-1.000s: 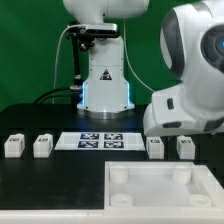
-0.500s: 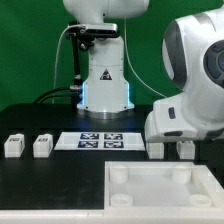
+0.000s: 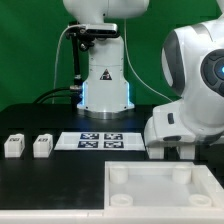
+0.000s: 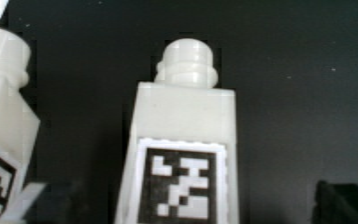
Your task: Assemble one leg
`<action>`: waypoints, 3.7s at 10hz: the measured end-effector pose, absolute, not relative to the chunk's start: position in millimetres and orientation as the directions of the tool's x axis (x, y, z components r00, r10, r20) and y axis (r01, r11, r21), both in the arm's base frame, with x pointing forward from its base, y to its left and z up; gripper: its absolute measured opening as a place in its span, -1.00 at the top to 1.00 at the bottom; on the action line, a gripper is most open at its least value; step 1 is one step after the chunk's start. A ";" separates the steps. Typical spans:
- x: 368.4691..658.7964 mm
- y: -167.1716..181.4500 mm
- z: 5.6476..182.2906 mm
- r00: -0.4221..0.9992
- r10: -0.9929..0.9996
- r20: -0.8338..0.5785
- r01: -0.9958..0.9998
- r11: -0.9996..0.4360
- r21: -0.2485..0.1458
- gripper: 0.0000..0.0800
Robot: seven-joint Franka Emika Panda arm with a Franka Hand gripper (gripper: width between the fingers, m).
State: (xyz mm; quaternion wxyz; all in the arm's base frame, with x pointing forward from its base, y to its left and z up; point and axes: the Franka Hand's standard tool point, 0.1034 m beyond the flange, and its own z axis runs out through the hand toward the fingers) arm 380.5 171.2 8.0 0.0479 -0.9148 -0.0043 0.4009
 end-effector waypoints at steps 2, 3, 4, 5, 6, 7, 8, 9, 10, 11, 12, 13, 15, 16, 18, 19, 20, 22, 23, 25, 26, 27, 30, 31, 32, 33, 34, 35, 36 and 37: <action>380.5 171.1 8.0 0.678 0.046 -0.733 -0.031 -0.995 -0.091 0.03; 380.5 171.1 8.0 0.678 0.046 -0.733 -0.031 -0.995 -0.091 0.03; 380.5 171.1 8.0 0.678 0.046 -0.733 -0.031 -0.995 -0.091 0.27; 380.5 171.1 8.0 0.678 0.046 -0.733 -0.031 -0.995 -0.091 0.27; 380.5 171.1 8.0 0.678 0.046 -0.733 -0.031 -0.995 -0.091 0.27; 380.5 171.1 8.0 0.678 0.046 -0.733 -0.031 -0.995 -0.091 0.27; 380.5 171.1 8.0 0.678 0.046 -0.733 -0.031 -0.995 -0.091 0.27; 380.5 171.1 8.0 0.678 0.046 -0.733 -0.031 -0.995 -0.091 0.27; 380.5 171.1 8.0 0.678 0.046 -0.733 -0.031 -0.995 -0.091 0.27; 380.7 171.1 8.1 0.679 0.046 -0.733 -0.031 -0.995 -0.091 0.27; 384.7 169.7 10.8 0.682 0.051 -0.729 -0.028 -0.995 -0.096 0.27; 401.4 164.8 27.5 0.697 0.074 -0.713 -0.015 -0.993 -0.117 0.27; 428.6 152.5 58.2 0.743 0.110 -0.661 0.007 -0.988 -0.156 0.27; 447.5 148.8 74.0 0.812 0.109 -0.574 0.016 -0.986 -0.164 0.27; 470.1 141.8 109.6 0.903 0.089 -0.420 0.023 -0.987 -0.159 0.27; 476.2 141.6 116.1 0.934 0.080 -0.347 0.027 -0.987 -0.156 0.27; 478.7 140.9 109.5 0.973 0.064 -0.223 0.031 -0.988 -0.149 0.27; 487.4 137.9 106.8 0.999 0.047 0.010 0.048 -0.989 -0.137 0.27; 496.5 134.9 104.4 0.992 0.054 0.115 0.070 -0.989 -0.132 0.27; 536.4 124.1 140.3 0.962 0.057 0.266 0.092 -0.988 -0.122 0.27; 550.8 124.1 151.2 0.948 0.050 0.313 0.093 -0.988 -0.122 0.27; 566.6 124.0 166.7 0.913 0.037 0.406 0.093 -0.988 -0.119 0.27; 574.3 126.0 172.6 0.789 0.011 0.615 0.098 -0.989 -0.108 0.27; 574.6 126.1 171.4 0.798 0.012 0.603 0.097 -0.989 -0.109 0.27; 574.5 125.6 169.3 0.793 0.014 0.609 0.098 -0.989 -0.106 0.27; 567.2 122.2 148.7 0.784 0.037 0.620 0.114 -0.990 -0.085 0.27; 566.6 113.8 116.3 0.825 0.090 0.557 0.145 -0.988 -0.055 0.27; 589.5 104.1 124.3 0.803 0.107 0.586 0.155 -0.987 -0.031 0.27; 601.8 93.1 120.2 0.795 0.110 0.597 0.155 -0.988 -0.024 0.27; 608.5 92.0 113.8 0.803 0.103 0.586 0.153 -0.988 -0.036 0.27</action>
Offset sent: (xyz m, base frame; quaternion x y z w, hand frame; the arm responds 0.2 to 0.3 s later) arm 0.0000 0.0000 0.0000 0.0000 0.0000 0.0000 1.0000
